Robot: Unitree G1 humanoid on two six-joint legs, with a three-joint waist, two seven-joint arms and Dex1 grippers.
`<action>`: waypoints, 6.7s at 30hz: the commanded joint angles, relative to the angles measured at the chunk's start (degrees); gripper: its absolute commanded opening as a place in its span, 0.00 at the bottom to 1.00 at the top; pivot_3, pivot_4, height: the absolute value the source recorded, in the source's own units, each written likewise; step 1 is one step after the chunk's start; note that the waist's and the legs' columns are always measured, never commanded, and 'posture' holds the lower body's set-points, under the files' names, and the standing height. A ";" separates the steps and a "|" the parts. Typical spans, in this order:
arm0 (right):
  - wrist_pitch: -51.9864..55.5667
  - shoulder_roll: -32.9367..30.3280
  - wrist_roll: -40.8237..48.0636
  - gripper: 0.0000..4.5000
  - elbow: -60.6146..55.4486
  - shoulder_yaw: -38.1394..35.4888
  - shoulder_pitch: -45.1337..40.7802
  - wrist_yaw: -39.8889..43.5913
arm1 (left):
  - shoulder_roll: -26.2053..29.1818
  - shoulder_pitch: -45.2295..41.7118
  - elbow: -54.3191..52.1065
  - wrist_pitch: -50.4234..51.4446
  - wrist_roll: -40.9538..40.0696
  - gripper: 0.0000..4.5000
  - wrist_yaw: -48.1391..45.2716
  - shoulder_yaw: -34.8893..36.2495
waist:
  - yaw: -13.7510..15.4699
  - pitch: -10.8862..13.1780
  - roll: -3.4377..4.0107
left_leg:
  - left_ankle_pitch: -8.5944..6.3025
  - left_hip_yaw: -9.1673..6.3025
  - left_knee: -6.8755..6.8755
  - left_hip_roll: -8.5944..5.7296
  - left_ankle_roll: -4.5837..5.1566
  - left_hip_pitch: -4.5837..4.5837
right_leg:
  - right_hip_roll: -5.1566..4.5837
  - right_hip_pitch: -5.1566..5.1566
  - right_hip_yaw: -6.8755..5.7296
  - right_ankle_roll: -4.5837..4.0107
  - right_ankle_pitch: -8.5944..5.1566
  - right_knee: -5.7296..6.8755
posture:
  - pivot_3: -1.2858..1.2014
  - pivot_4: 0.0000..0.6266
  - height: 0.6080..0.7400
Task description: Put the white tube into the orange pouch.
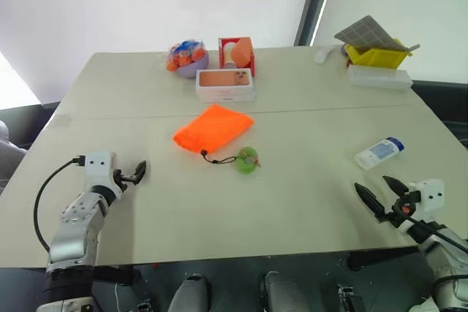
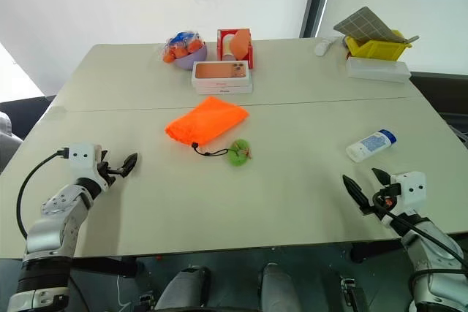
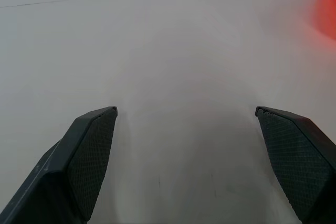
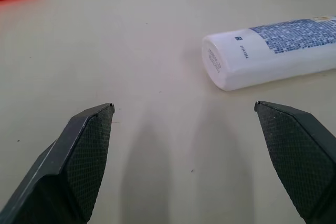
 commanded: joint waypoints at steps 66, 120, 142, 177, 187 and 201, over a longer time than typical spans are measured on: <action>5.88 8.90 -16.15 1.00 -12.15 16.69 -15.60 -26.52 | 1.70 -17.42 2.13 -6.42 11.78 0.01 -15.07 -18.95 | 0.62 0.01 0.01 | 0.01 -0.02 -0.05 -0.01 0.02 -0.03 | 0.04 -0.06 -0.01 0.14 0.16 0.10 | 0.52 0.24 1.00; 13.97 15.73 -19.97 0.44 -13.40 17.04 -23.60 -40.46 | 0.30 -15.02 -14.42 13.98 2.48 0.00 -16.21 -20.06 | -0.67 0.08 0.37 | 0.02 -0.04 -0.05 0.00 0.05 0.00 | 0.09 -0.10 0.02 0.02 0.00 0.15 | 0.52 0.24 1.00; 27.51 1.96 -1.78 0.44 -25.35 37.72 -19.02 1.48 | 1.64 -23.58 -10.51 18.55 -3.10 0.00 -21.10 -18.47 | -0.09 0.19 0.05 | -0.01 -0.08 -0.02 -0.02 0.07 -0.06 | 0.05 -0.04 -0.01 0.11 -0.05 0.01 | 0.52 0.24 1.00; 29.75 18.01 -12.83 0.44 -16.02 39.22 -29.05 -13.02 | 8.38 -16.10 -21.66 21.87 -4.79 0.00 -27.33 -25.27 | -0.30 0.18 0.06 | 0.00 -0.10 -0.04 -0.01 0.06 -0.05 | 0.08 -0.11 0.00 0.01 0.02 0.14 | 0.52 0.24 1.00; 34.93 15.86 -8.71 0.44 -25.74 32.17 -22.27 -14.70 | 9.93 -16.32 -19.03 21.01 -4.47 0.00 -27.29 -23.16 | -0.31 0.18 0.06 | -0.01 -0.11 -0.04 -0.01 0.06 -0.05 | 0.08 -0.11 0.00 0.07 -0.03 0.15 | 0.52 0.24 1.00; 42.28 19.01 -5.89 0.44 -28.43 31.89 -24.45 -19.15 | 8.77 -17.13 -23.69 23.79 -6.74 0.00 -28.76 -27.06 | -0.39 0.18 0.06 | -0.01 -0.11 -0.05 -0.01 0.07 -0.04 | 0.08 -0.14 0.00 0.08 -0.03 0.16 | 0.52 0.24 1.00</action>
